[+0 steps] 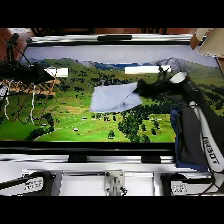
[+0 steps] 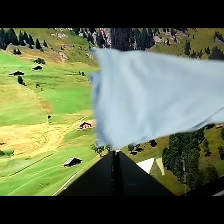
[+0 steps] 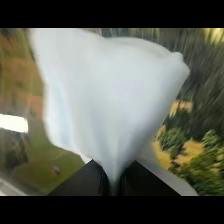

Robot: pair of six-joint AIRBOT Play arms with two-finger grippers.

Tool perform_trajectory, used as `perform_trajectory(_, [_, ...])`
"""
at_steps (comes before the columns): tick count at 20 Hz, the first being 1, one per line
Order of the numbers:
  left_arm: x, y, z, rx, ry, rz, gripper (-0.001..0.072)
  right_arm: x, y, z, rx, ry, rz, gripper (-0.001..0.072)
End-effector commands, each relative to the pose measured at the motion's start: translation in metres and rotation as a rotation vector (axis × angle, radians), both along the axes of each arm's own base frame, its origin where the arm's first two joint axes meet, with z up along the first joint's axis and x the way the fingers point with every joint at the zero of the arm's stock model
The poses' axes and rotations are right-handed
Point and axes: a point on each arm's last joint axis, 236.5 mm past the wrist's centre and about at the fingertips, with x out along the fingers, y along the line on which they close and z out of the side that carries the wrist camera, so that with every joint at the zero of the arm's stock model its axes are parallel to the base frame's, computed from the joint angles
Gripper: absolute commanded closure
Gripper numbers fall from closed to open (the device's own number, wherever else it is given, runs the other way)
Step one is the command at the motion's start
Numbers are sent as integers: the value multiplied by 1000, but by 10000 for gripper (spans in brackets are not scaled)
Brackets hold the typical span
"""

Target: Fold the shirts.

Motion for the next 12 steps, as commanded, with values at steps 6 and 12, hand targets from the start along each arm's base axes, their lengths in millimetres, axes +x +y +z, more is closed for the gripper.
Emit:
perform_trajectory(6, [-12, -10, 0, -16, 26, -58, 671, -55, -249, 102, -241, -25, -405, 647])
perform_trajectory(12, [-18, -43, 12, -72, -15, -154, 671, -127, -331, 106, -342, 117, -632, 647])
